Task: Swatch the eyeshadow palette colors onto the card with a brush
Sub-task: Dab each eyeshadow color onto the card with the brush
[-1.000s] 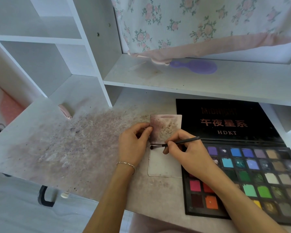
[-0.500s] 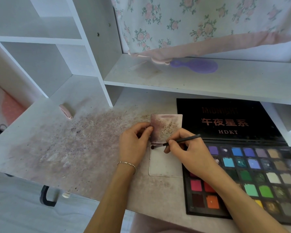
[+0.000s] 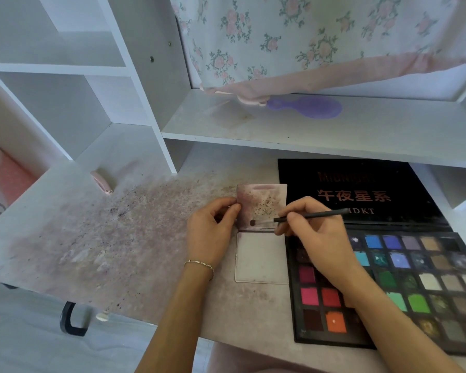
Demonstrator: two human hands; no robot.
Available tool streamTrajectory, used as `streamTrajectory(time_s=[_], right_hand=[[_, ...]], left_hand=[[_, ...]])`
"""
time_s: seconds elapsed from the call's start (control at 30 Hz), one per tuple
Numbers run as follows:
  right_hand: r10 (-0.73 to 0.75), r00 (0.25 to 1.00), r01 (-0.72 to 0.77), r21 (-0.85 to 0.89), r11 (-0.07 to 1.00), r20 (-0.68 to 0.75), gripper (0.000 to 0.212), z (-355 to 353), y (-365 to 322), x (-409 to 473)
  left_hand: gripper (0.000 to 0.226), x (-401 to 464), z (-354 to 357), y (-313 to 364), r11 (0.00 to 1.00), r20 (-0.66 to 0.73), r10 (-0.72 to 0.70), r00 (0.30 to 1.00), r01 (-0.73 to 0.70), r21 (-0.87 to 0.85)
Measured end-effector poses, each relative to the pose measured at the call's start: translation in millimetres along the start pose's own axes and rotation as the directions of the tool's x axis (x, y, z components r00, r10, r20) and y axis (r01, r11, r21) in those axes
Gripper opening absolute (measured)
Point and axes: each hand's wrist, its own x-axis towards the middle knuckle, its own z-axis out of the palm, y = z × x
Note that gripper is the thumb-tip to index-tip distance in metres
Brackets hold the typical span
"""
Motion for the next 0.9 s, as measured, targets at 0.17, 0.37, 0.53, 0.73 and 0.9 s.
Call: streamTrajectory(time_s=[0.17,0.37,0.53,0.73,0.9], right_hand=[[-0.057,0.996,0.057,-0.009,0.998,-0.073,0.035,-31.9,-9.6,-10.7],[-0.062,0.983,0.033,-0.168,0.985,-0.173,0.033,-67.9,-7.0,-31.4],[-0.026,0.985,-0.022,-0.272,0.962,-0.17,0.026,-71.1,4.2,-41.4],[0.023,0.994,-0.06,-0.341,0.938,-0.11,0.019,-65.8,4.8,-41.2],[0.045,0.991,-0.093,-0.413,0.906,-0.125,0.021,-67.9,3.0,-39.1]], left_hand=[[0.013,0.1,0.8,-0.8,1.0,-0.014,-0.009,1.0,0.009,-0.009],[0.019,0.5,1.6,-1.3,1.0,-0.014,-0.006,1.0,0.006,-0.006],[0.018,0.6,2.6,-2.2,1.0,-0.023,-0.006,1.0,0.005,-0.016],[0.019,0.8,2.2,-3.0,1.0,-0.022,0.014,1.0,-0.014,0.002],[0.019,1.4,3.1,-4.5,1.0,-0.022,0.006,1.0,-0.006,-0.009]])
